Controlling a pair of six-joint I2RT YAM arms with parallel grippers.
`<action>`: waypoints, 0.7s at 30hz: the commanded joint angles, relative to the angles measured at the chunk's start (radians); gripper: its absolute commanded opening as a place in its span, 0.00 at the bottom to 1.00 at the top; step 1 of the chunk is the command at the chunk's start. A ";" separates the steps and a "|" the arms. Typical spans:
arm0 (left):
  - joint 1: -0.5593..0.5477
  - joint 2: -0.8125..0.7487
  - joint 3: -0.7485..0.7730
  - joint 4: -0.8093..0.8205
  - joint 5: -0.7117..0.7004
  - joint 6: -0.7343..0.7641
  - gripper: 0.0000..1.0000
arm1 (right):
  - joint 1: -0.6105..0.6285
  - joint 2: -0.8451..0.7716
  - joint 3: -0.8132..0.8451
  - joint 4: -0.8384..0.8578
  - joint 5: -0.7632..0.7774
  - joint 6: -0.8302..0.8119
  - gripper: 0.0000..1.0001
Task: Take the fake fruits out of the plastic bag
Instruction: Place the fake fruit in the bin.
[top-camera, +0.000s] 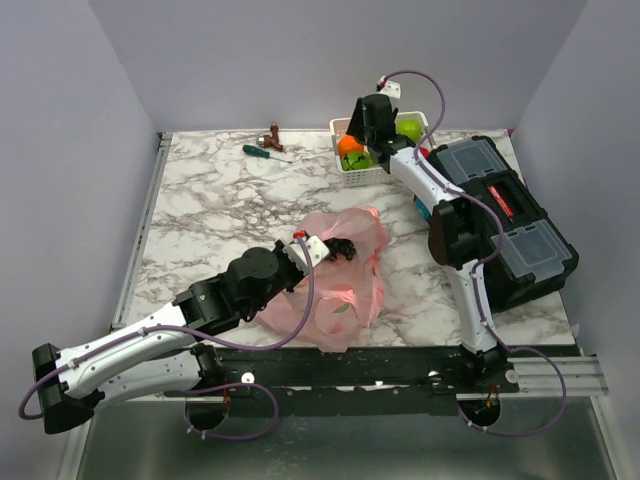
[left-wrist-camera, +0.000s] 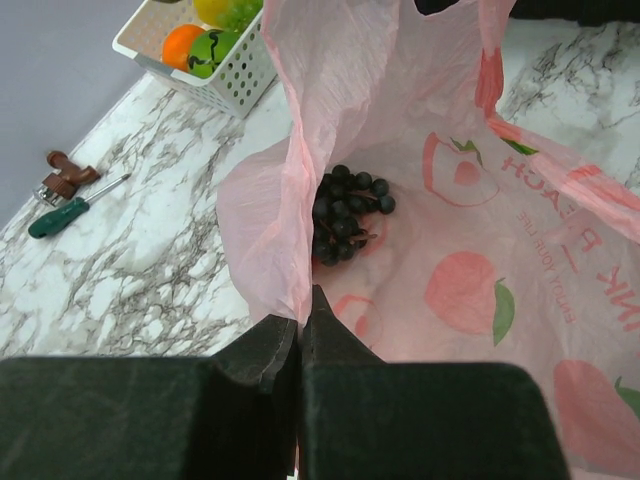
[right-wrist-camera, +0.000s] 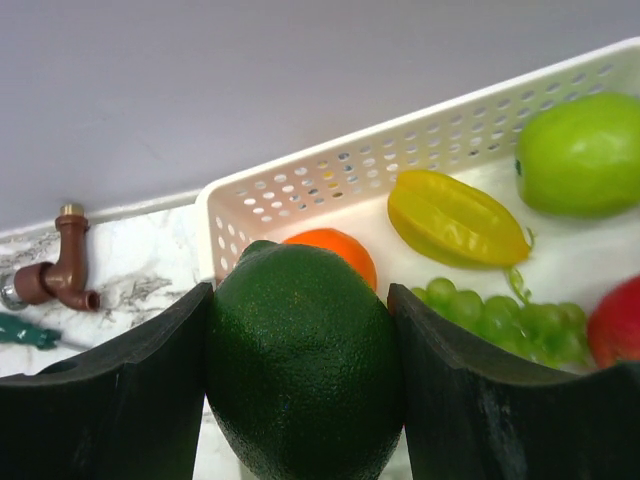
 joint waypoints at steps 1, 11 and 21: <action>-0.002 -0.027 0.026 0.007 0.027 -0.011 0.00 | -0.019 0.165 0.194 -0.081 -0.062 0.010 0.13; -0.002 0.025 0.040 -0.007 0.056 -0.025 0.00 | -0.024 0.264 0.229 -0.073 -0.070 -0.006 0.43; -0.002 0.078 0.042 -0.014 0.050 -0.024 0.00 | -0.025 0.217 0.252 -0.140 -0.122 -0.074 0.90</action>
